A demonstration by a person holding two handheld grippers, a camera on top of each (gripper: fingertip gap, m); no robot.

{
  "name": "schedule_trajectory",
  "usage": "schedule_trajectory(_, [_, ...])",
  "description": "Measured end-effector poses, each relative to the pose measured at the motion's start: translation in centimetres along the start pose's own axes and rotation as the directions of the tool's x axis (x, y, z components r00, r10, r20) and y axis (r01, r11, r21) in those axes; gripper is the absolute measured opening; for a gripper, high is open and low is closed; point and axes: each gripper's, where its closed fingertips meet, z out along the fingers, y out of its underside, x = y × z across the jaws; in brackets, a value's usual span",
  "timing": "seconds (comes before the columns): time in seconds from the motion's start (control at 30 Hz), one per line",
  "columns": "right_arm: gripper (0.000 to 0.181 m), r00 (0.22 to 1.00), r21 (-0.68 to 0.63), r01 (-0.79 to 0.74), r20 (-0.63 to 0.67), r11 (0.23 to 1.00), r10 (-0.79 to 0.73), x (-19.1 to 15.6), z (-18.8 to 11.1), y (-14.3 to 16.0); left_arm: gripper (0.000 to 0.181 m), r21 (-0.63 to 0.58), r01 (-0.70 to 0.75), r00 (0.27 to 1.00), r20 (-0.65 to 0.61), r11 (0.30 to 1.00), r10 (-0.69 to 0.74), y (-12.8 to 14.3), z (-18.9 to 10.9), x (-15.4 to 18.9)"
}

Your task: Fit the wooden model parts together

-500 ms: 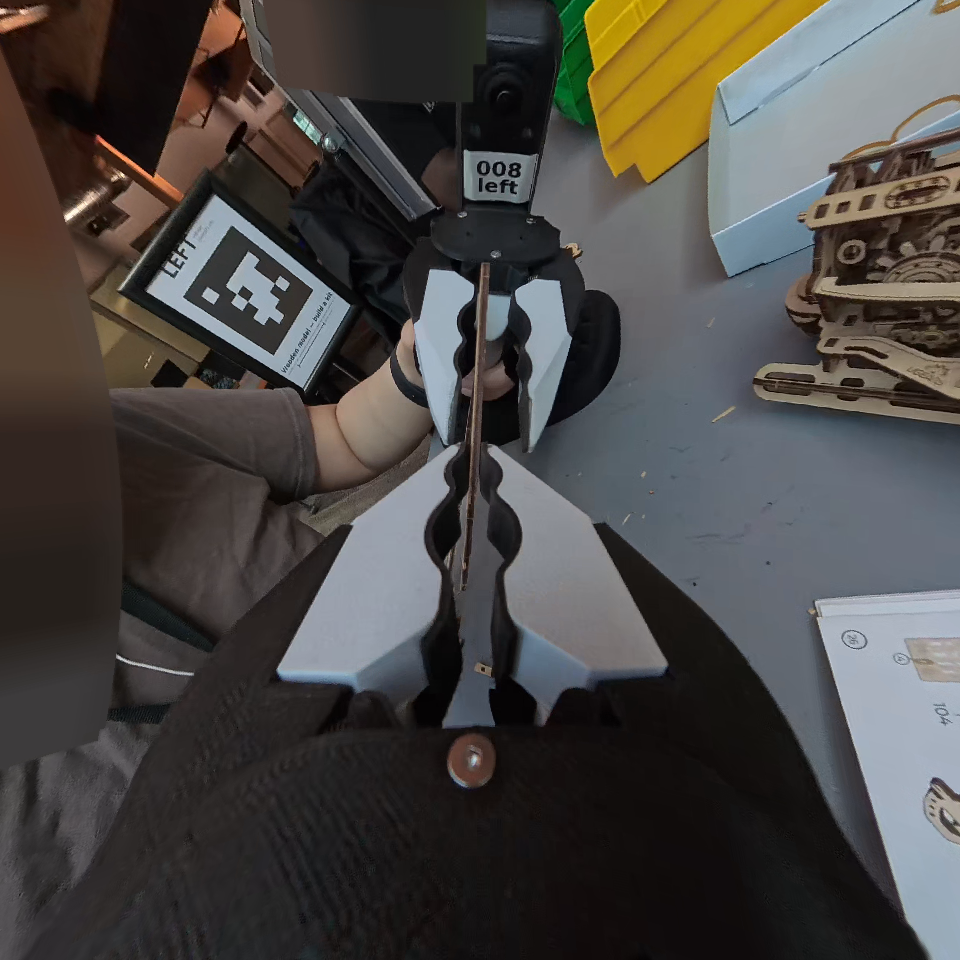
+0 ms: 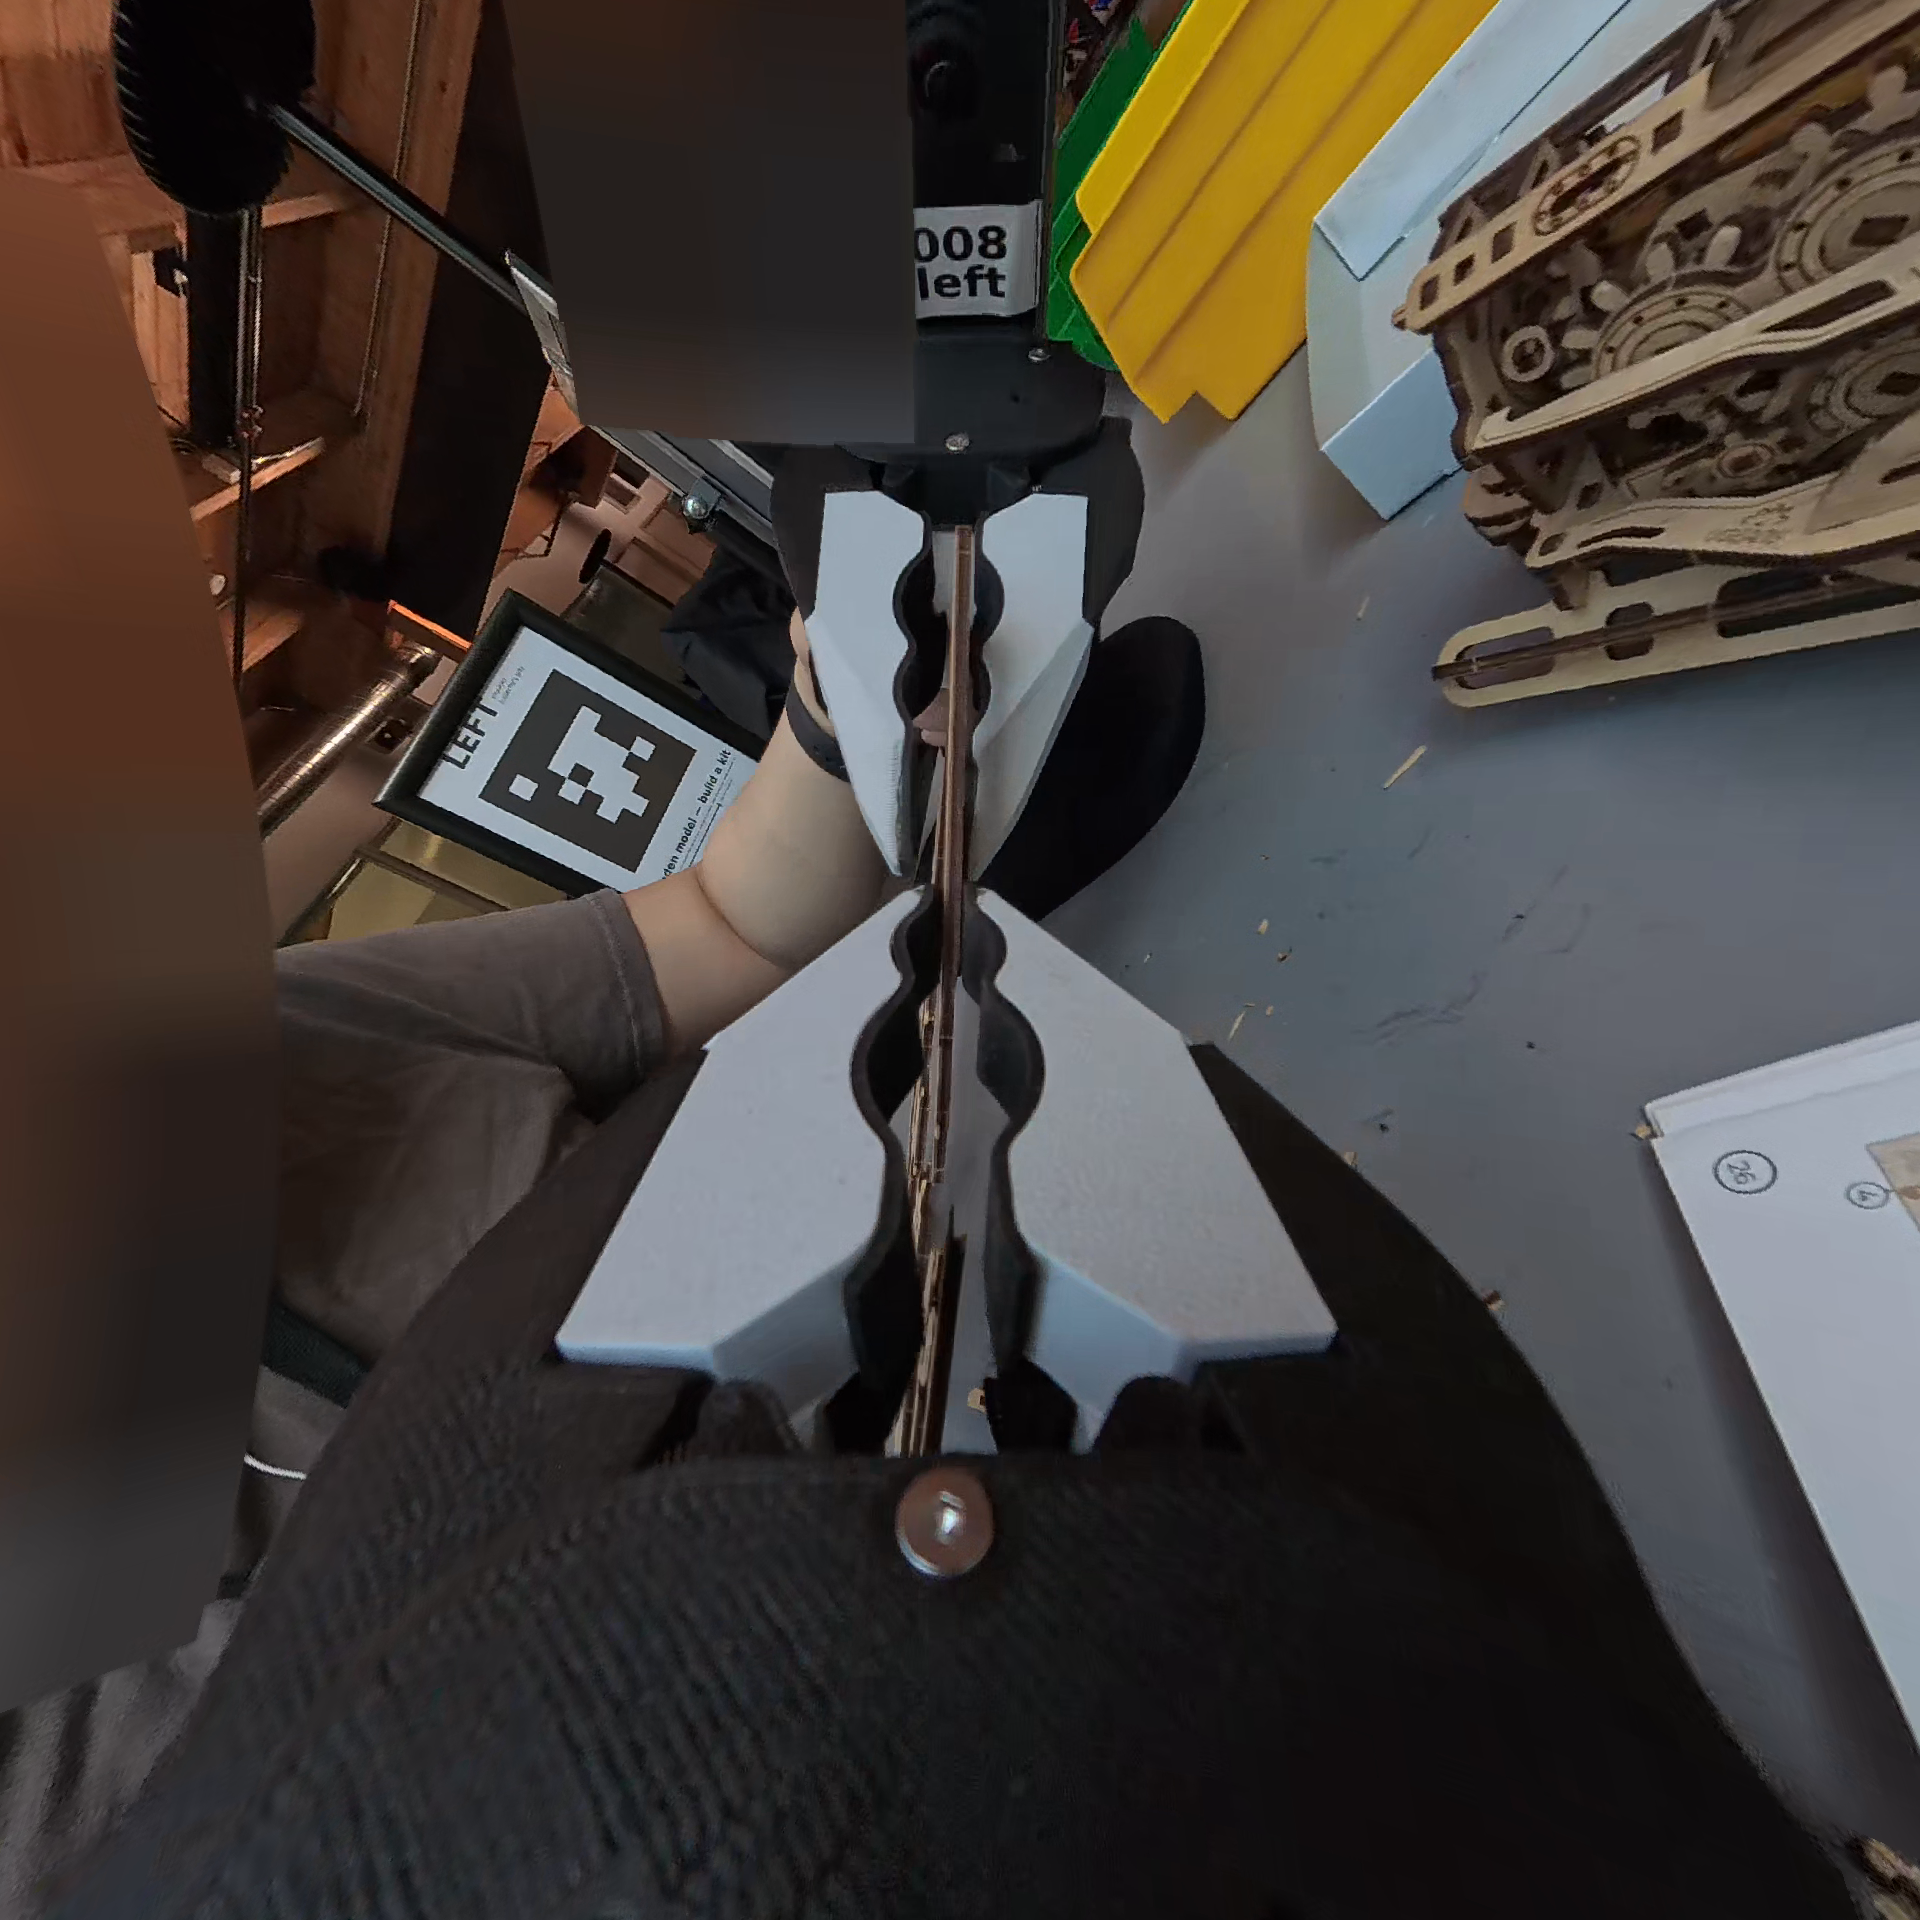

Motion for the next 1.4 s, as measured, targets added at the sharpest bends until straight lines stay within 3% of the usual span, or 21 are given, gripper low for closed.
schedule_trajectory(0.17, [0.001, 0.999, -0.058, 0.033, -0.036, 0.998, -0.035, 0.4, 0.2, 1.4, 0.0, -0.141, 0.013, 0.999, 0.043, 0.99, -0.007, 1.4, 0.5, -0.8])
schedule_trajectory(0.33, [0.0, 1.0, -0.013, -0.001, 0.001, 1.0, 0.001, -0.1, 0.2, 0.8, 0.0, -0.175, -0.006, 1.0, 0.018, 0.985, 0.009, 0.8, 0.2, -0.3])
schedule_trajectory(0.5, [0.0, 1.0, -0.049, -0.007, -0.014, 0.999, 0.006, 0.1, 0.2, 1.5, 0.0, -0.299, 0.013, 1.0, -0.016, 0.954, -0.019, 1.1, 0.4, -0.5])
schedule_trajectory(0.6, [0.0, 0.999, -0.019, -0.022, -0.041, 1.0, 0.021, 0.5, -0.4, 1.2, 0.003, -0.256, -0.007, 0.999, -0.042, 0.967, -0.004, 0.1, 0.8, -0.9])
schedule_trajectory(0.7, [0.0, 0.998, -0.007, -0.031, -0.062, 1.0, 0.03, 1.1, -0.9, 1.2, 0.02, -0.184, 0.013, 0.995, -0.096, 0.983, -0.031, -0.4, 0.7, -0.8])
schedule_trajectory(0.83, [0.0, 0.998, -0.001, -0.029, -0.055, 1.0, 0.029, 1.1, -0.7, 1.1, 0.021, -0.217, 0.02, 0.998, -0.056, 0.976, -0.033, 1.5, 1.3, -1.9])
schedule_trajectory(0.87, [0.001, 0.998, -0.003, -0.022, -0.058, 1.0, 0.022, 1.2, -0.6, 1.1, 0.013, -0.208, 0.027, 0.997, -0.061, 0.978, -0.04, 1.5, 1.4, -1.9])
schedule_trajectory(0.9, [0.0, 0.998, -0.005, -0.011, -0.06, 1.0, 0.01, 1.2, -0.5, 1.2, 0.0, -0.2, 0.027, 0.995, -0.086, 0.979, -0.045, 1.6, 1.5, -1.6])
schedule_trajectory(1.07, [0.016, 0.965, -0.051, 0.23, -0.12, 0.972, -0.234, -0.5, -1.2, 0.9, 0.0, -0.281, -0.067, 0.994, -0.102, 0.957, 0.039, 2.9, 0.6, -0.7])
schedule_trajectory(1.17, [0.018, 0.815, -0.014, 0.551, -0.205, 0.834, -0.542, -4.5, -4.5, 0.2, 0.0, -0.301, -0.164, 0.976, -0.188, 0.939, 0.111, 3.2, -0.9, 1.2])
schedule_trajectory(1.23, [0.019, 0.643, -0.154, 0.737, -0.137, 0.658, -0.753, -5.9, -4.9, 4.2, 0.0, -0.287, -0.204, 0.962, -0.237, 0.936, 0.136, 2.8, -1.8, 2.3])
schedule_trajectory(1.3, [0.025, 0.545, -0.33, 0.788, -0.019, 0.52, -0.838, -4.7, -4.5, 9.0, 0.0, -0.298, -0.241, 0.952, -0.258, 0.924, 0.165, 2.7, -2.4, 2.9])
schedule_trajectory(1.4, [0.028, 0.508, -0.477, 0.785, 0.131, 0.395, -0.851, -3.0, -3.2, 12.7, 0.0, -0.325, -0.278, 0.934, -0.31, 0.904, 0.175, 3.3, -2.7, 4.0])
